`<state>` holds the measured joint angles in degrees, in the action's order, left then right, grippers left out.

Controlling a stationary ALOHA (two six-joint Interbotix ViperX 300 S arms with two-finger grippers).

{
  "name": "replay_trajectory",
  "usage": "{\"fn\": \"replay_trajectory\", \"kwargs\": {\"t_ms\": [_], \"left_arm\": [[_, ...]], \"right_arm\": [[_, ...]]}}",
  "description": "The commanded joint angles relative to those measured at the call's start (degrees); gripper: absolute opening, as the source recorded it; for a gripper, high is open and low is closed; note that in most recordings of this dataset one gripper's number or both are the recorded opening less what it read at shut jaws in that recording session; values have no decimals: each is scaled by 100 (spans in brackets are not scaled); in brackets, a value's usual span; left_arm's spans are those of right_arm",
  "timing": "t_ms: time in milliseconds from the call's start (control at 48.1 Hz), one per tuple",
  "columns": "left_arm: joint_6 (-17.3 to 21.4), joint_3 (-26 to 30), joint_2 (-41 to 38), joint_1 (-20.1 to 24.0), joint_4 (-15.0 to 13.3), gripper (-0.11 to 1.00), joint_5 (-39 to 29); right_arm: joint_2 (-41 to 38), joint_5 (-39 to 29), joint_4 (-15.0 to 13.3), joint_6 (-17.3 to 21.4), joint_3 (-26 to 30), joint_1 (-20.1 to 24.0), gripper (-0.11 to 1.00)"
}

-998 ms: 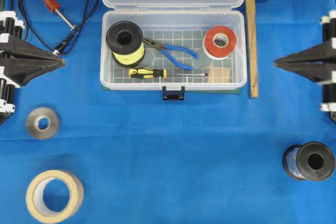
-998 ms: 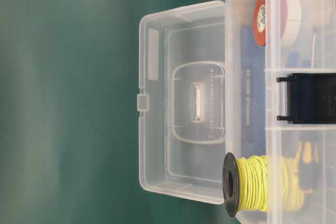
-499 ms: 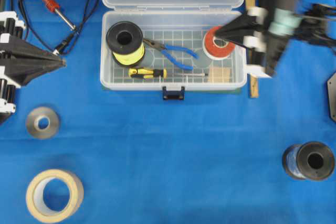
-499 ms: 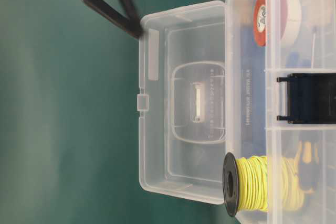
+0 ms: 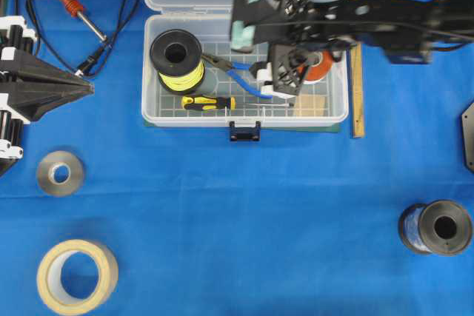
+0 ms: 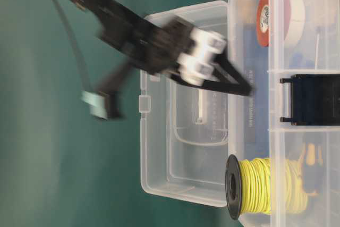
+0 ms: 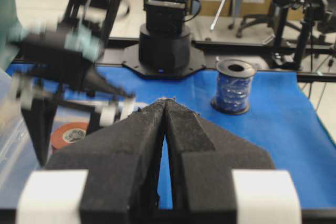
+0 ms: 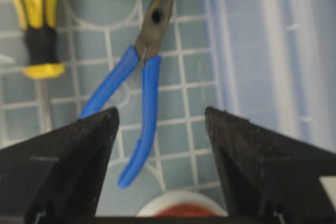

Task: Pick the nipper from the toolbox among several items.
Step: 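Lower the right gripper and close it on the blue pliers handles, then lift the pliers out of the toolbox and carry them toward the front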

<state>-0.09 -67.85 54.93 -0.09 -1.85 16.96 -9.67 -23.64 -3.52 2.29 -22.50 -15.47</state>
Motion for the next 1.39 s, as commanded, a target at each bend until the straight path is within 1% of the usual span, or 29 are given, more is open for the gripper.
{"fn": "replay_trajectory", "kwargs": {"t_ms": [0,229,333,395,436,520,540,561,665,790,977,1185,1247,1372], "left_arm": [[-9,97,-44,-9,-9,0,26],[-9,79,-44,-9,-9,0,-18],[-9,70,-44,-9,-18,0,-26],[-9,62,-44,-9,-18,0,-35],[-9,62,-44,-9,-18,0,-35],[-9,70,-44,-9,-18,0,-53],[-9,62,-35,-9,-18,0,-53],[-9,62,-44,-9,-18,0,-53],[-18,70,-44,-9,-18,0,-62],[-26,70,-35,-9,-26,0,-62],[-79,62,-35,-9,-26,0,-53],[-70,70,-26,-9,-26,0,-62],[-70,62,-18,-9,-26,0,-53],[-70,62,-9,-9,-26,0,-62]], "right_arm": [[-167,35,0,0,202,-9,67],[-642,246,9,9,246,-18,66],[-756,299,9,0,237,-18,63],[-765,299,9,-9,237,-18,54],[-765,299,9,-9,220,-18,44],[-765,272,9,-9,220,-18,20],[-765,264,9,-9,220,-9,15],[-756,264,9,-9,211,-18,13],[-712,255,9,-9,202,-9,13],[-448,229,9,-9,185,-18,13],[334,149,-9,-9,105,-62,13],[1266,-158,-9,26,-26,-35,13],[1538,-229,-9,44,-105,35,13],[2065,-229,9,88,-334,387,13]]}}
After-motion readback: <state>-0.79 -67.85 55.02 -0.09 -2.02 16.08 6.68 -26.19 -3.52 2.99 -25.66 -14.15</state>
